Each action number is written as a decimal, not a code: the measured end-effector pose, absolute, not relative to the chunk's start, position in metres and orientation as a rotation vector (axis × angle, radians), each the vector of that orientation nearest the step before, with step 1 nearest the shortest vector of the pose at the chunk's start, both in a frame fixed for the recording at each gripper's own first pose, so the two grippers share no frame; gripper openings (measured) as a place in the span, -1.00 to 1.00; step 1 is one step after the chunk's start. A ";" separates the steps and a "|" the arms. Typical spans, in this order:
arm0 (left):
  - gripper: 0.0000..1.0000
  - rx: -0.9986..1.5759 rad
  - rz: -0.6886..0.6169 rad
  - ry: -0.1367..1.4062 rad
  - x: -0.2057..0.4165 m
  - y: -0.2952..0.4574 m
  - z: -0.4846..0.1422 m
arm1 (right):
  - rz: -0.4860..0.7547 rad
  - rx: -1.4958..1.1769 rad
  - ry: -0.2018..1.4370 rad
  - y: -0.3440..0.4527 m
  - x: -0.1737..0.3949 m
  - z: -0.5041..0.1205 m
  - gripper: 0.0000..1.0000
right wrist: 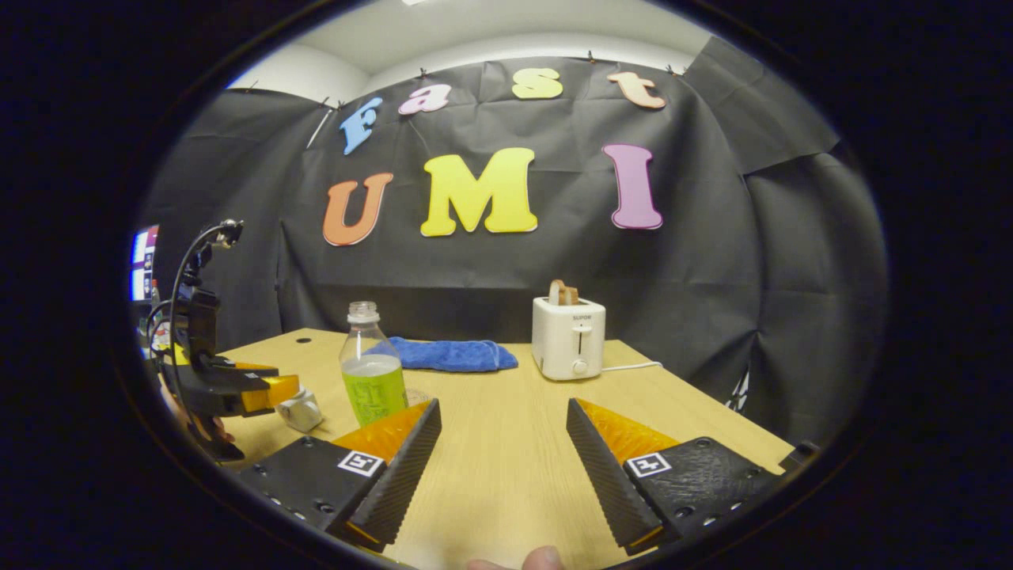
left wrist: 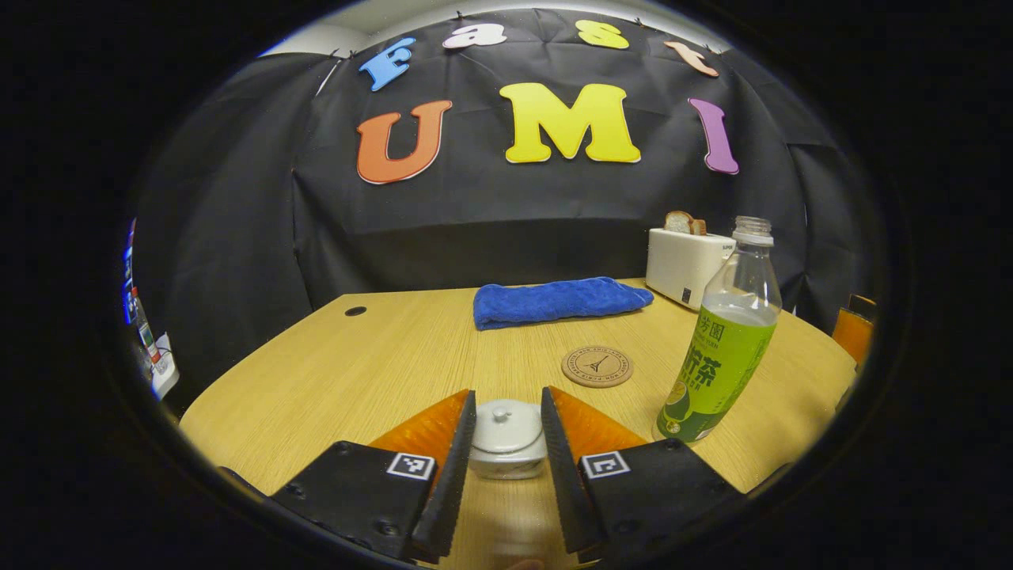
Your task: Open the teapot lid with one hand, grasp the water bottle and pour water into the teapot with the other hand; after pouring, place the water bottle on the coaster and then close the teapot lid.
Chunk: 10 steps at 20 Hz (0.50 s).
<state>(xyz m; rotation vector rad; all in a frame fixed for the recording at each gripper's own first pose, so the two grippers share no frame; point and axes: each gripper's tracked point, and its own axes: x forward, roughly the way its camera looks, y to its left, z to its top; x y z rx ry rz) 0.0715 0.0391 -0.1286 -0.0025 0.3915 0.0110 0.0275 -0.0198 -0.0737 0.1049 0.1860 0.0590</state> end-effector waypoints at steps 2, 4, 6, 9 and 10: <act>-0.12 0.027 0.033 0.392 0.074 0.042 -0.128 | 0.062 0.096 0.192 -0.019 0.029 -0.075 0.90; -0.36 0.041 0.048 0.392 0.076 0.045 -0.128 | 0.076 0.085 0.193 -0.013 0.028 -0.073 0.90; -0.62 0.051 0.067 0.390 0.078 0.050 -0.128 | 0.087 0.069 0.189 -0.008 0.030 -0.070 0.90; -0.86 0.040 0.055 0.379 0.077 0.049 -0.127 | 0.124 0.058 0.187 0.004 0.031 -0.069 0.91; -0.89 0.034 0.049 0.371 0.076 0.050 -0.124 | 0.143 0.057 0.191 0.010 0.032 -0.070 0.91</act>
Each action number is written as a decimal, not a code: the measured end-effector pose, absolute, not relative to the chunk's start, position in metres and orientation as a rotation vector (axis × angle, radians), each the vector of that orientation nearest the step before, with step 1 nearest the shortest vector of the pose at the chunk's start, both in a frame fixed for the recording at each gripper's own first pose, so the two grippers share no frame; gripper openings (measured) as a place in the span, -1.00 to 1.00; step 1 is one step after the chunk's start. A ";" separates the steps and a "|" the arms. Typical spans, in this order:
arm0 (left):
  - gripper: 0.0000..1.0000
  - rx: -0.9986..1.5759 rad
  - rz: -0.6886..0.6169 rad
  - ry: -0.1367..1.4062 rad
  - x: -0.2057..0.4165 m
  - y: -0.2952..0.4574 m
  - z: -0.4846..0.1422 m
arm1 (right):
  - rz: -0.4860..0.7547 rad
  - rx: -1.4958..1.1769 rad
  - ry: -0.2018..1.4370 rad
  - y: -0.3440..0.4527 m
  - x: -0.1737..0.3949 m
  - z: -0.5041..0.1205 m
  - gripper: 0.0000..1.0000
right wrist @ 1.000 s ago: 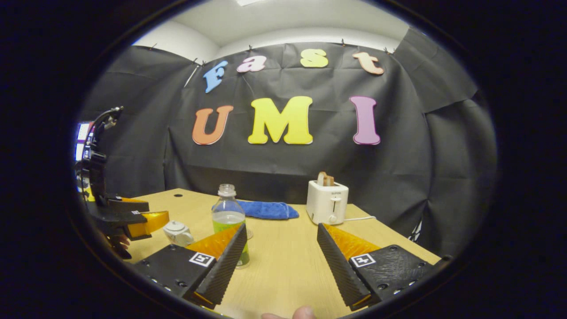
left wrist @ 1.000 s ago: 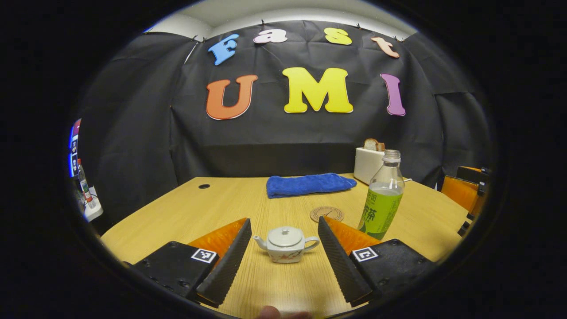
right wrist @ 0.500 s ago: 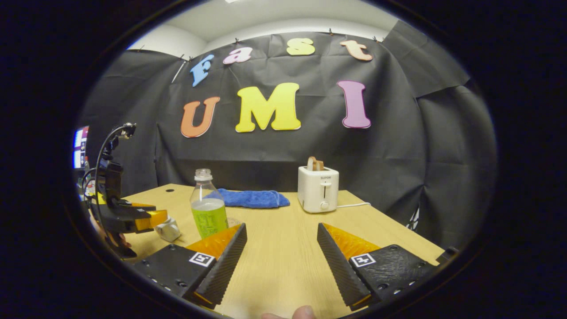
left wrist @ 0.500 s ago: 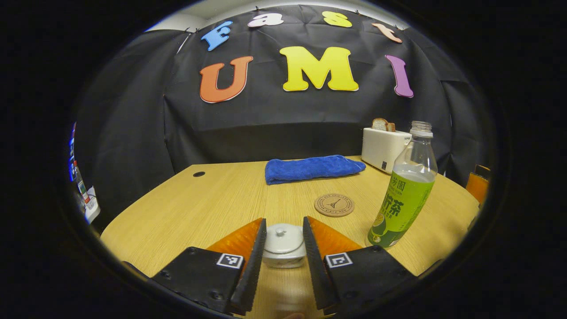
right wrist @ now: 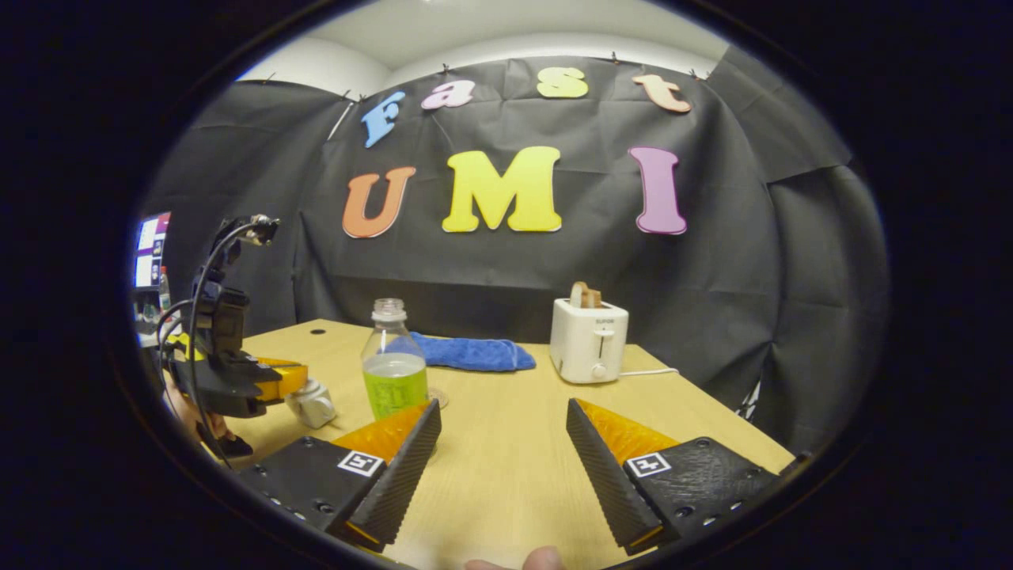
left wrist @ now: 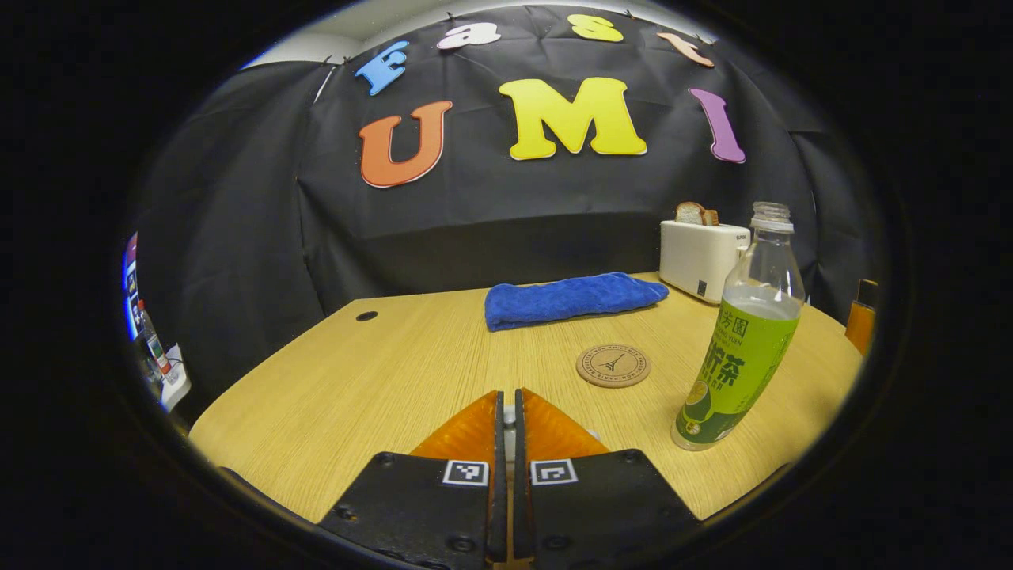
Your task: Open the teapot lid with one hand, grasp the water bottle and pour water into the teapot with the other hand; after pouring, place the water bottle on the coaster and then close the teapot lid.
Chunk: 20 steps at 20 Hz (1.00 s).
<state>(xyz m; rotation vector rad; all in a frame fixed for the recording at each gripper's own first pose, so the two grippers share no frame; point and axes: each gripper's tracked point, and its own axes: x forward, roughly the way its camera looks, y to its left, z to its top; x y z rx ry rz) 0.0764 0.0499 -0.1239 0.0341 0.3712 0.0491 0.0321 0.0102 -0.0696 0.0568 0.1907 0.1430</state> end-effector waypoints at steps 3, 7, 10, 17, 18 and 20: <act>-0.93 0.031 0.028 0.334 0.074 0.050 -0.113 | 0.190 0.056 0.198 0.026 0.033 -0.071 0.91; -0.94 0.018 0.001 0.318 0.066 0.051 -0.106 | 0.238 0.063 0.211 0.046 0.034 -0.075 0.91; -0.94 -0.001 -0.008 0.296 0.056 0.056 -0.096 | 0.284 0.085 0.236 0.065 0.035 -0.082 0.91; -0.89 -0.015 0.007 0.272 0.024 0.082 -0.086 | 0.320 0.109 0.277 0.111 0.054 -0.092 0.91; -0.94 -0.016 0.012 0.274 0.021 0.087 -0.087 | 0.306 0.095 0.273 0.114 0.059 -0.093 0.91; -0.94 -0.025 0.017 0.276 0.017 0.095 -0.089 | 0.271 0.073 0.273 0.116 0.073 -0.096 0.91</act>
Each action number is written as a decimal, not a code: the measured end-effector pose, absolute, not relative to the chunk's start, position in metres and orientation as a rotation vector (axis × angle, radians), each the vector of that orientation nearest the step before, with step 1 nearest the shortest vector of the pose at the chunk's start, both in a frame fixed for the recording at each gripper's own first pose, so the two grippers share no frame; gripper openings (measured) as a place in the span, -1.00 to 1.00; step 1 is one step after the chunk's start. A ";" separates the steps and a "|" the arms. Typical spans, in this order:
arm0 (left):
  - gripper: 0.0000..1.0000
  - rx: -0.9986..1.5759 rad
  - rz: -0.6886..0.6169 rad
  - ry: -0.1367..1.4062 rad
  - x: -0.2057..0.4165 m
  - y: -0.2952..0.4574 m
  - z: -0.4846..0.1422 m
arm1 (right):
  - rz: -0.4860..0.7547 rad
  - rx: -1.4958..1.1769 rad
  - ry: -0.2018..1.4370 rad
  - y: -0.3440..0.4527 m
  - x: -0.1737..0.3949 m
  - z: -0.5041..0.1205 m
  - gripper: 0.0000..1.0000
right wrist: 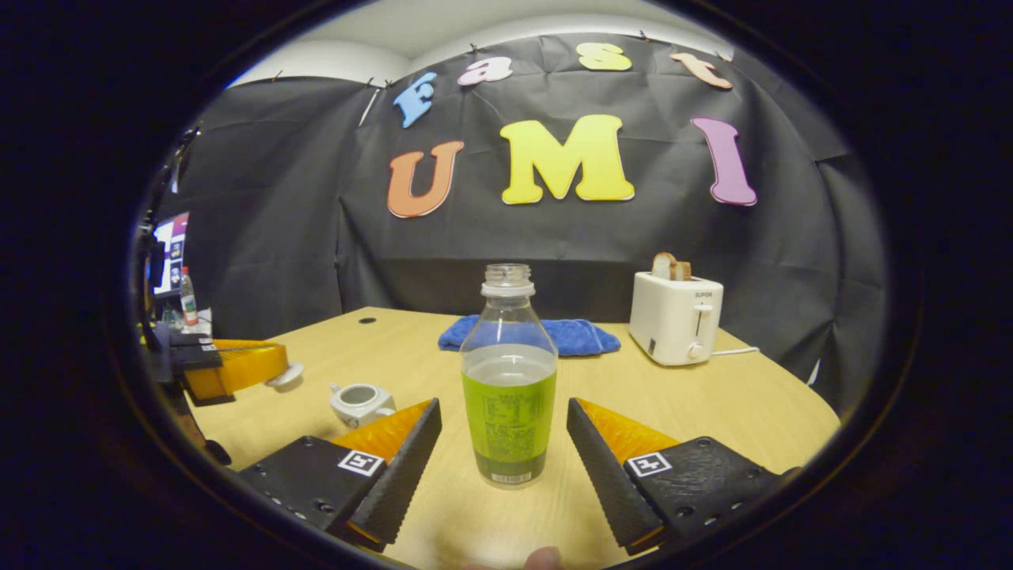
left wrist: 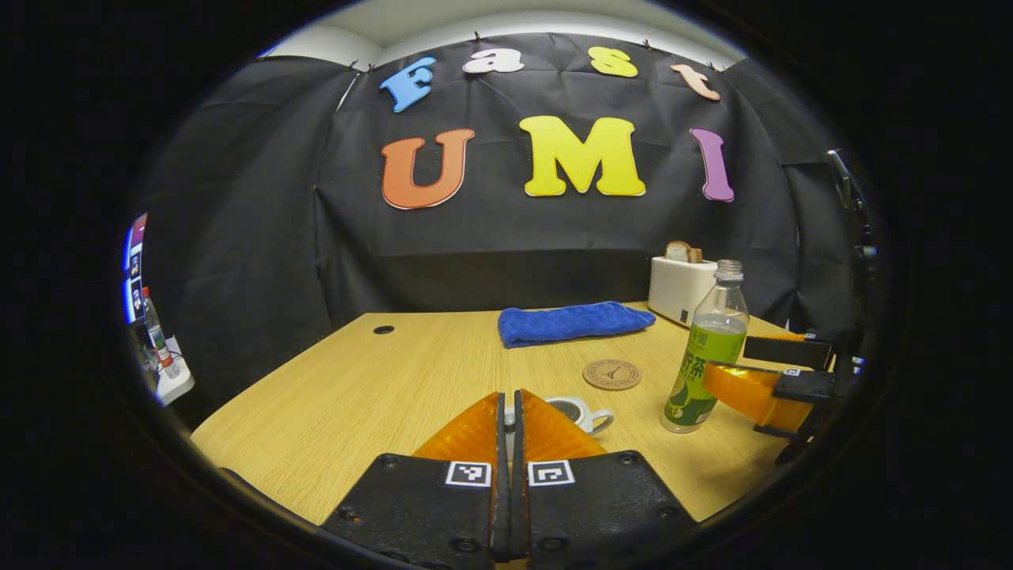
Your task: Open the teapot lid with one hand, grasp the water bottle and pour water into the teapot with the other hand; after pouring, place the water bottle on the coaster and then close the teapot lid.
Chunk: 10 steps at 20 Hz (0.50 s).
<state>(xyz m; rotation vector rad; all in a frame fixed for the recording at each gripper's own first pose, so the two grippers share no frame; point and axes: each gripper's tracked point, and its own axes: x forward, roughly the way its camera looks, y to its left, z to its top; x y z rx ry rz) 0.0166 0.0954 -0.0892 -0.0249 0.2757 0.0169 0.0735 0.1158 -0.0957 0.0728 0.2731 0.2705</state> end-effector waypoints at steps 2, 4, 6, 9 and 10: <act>-0.94 -0.035 0.020 0.275 0.013 0.102 -0.091 | 0.252 0.076 0.285 0.119 0.082 -0.101 0.92; -0.94 -0.041 0.024 0.276 0.012 0.109 -0.093 | 0.243 0.082 0.288 0.123 0.087 -0.099 0.80; -0.94 -0.046 0.031 0.280 0.008 0.115 -0.096 | 0.242 0.062 0.295 0.126 0.088 -0.098 0.49; -0.98 -0.055 0.032 0.278 0.006 0.122 -0.099 | 0.284 -0.029 0.301 0.138 0.085 -0.093 0.41; -0.94 -0.056 0.032 0.272 0.005 0.124 -0.099 | 0.300 -0.082 0.287 0.142 0.084 -0.088 0.36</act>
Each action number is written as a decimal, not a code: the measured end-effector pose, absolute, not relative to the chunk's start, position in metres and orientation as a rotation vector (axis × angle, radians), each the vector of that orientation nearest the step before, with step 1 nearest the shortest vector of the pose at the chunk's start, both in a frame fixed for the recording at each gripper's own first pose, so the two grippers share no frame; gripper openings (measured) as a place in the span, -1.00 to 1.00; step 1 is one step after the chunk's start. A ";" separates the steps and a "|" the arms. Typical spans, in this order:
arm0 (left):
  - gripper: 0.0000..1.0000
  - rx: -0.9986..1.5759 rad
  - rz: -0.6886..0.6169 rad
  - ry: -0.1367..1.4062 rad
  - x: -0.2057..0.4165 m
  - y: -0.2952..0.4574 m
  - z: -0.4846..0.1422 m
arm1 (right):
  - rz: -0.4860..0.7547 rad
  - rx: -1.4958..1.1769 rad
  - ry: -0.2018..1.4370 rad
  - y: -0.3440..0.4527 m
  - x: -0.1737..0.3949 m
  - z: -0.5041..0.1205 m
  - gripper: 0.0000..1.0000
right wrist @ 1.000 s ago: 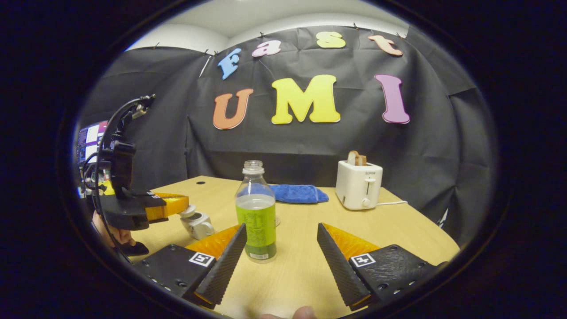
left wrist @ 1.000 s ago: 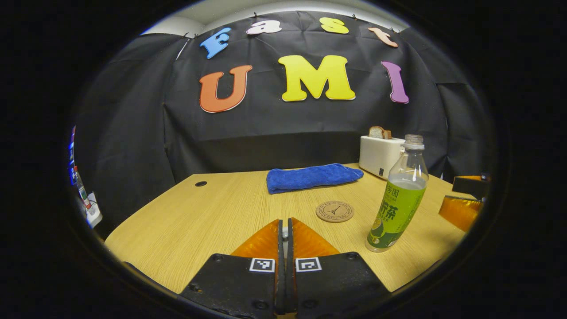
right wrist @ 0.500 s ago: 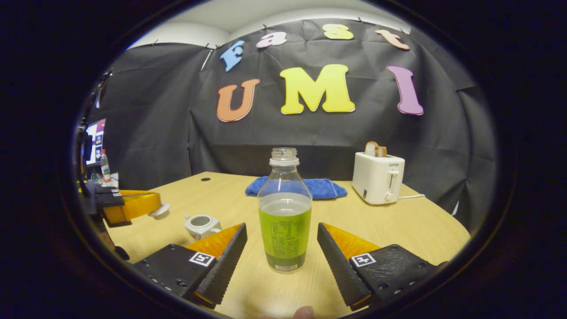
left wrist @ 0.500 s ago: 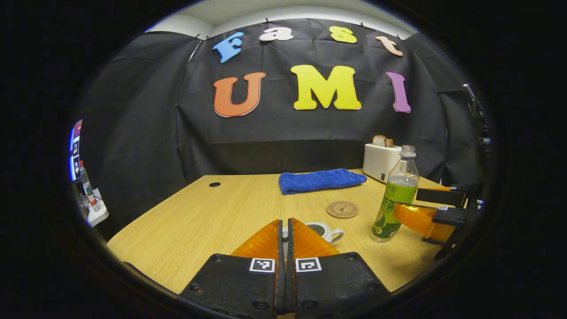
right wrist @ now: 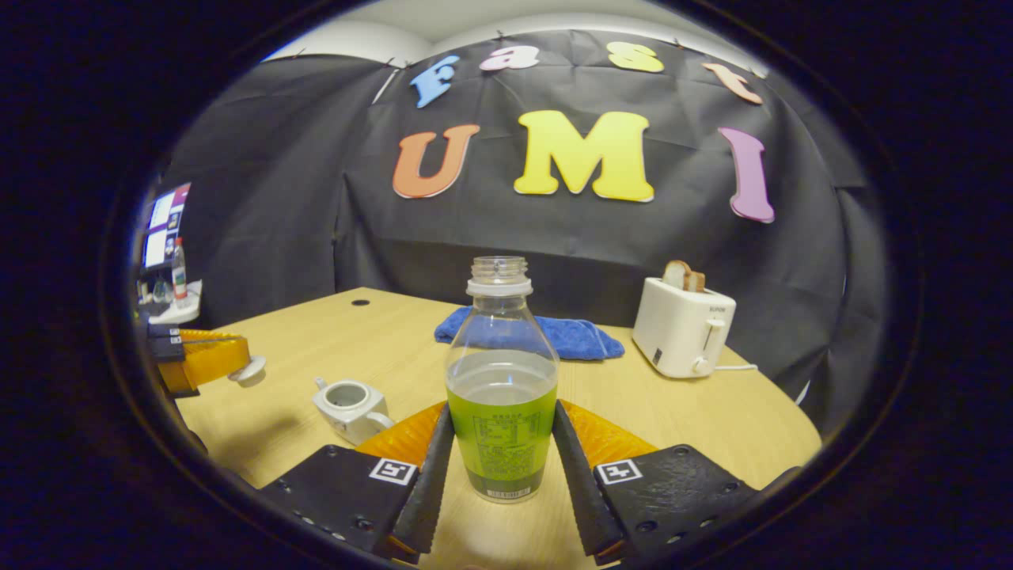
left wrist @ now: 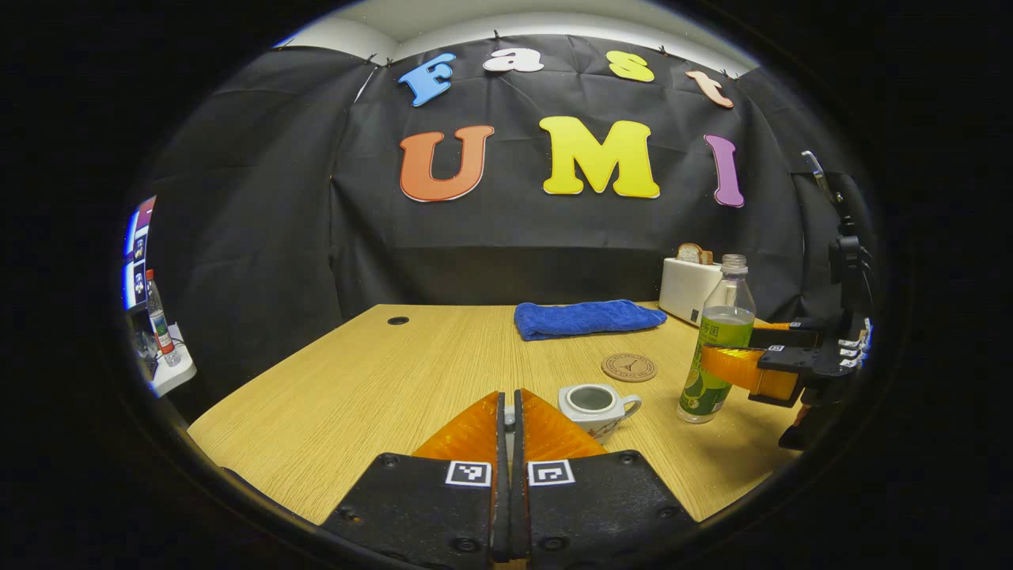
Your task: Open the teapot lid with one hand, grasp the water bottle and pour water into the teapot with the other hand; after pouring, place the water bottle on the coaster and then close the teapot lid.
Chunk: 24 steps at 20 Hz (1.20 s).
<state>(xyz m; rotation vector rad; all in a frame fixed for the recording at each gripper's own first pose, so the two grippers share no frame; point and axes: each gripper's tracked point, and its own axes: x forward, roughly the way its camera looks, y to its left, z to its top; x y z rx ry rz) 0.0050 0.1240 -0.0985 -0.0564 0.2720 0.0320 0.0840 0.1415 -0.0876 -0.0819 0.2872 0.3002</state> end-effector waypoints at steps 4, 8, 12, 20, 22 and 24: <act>-0.94 -0.059 0.037 0.250 0.003 0.136 -0.098 | 0.307 -0.477 0.209 0.148 0.089 -0.077 0.36; -0.94 -0.056 0.050 0.242 -0.001 0.149 -0.099 | 0.322 -0.800 0.145 0.160 0.096 -0.084 0.35; -0.94 -0.059 0.062 0.241 -0.003 0.162 -0.102 | 0.333 -1.016 0.100 0.158 0.102 -0.080 0.39; -0.94 -0.064 0.060 0.230 -0.002 0.169 -0.104 | 0.329 -1.384 0.018 0.151 0.112 -0.076 0.36; -0.94 -0.064 0.059 0.233 -0.001 0.169 -0.106 | 0.331 -1.444 -0.011 0.150 0.114 -0.075 0.39; -0.94 -0.066 0.060 0.236 -0.001 0.172 -0.107 | 0.325 -1.526 -0.056 0.152 0.109 -0.074 0.38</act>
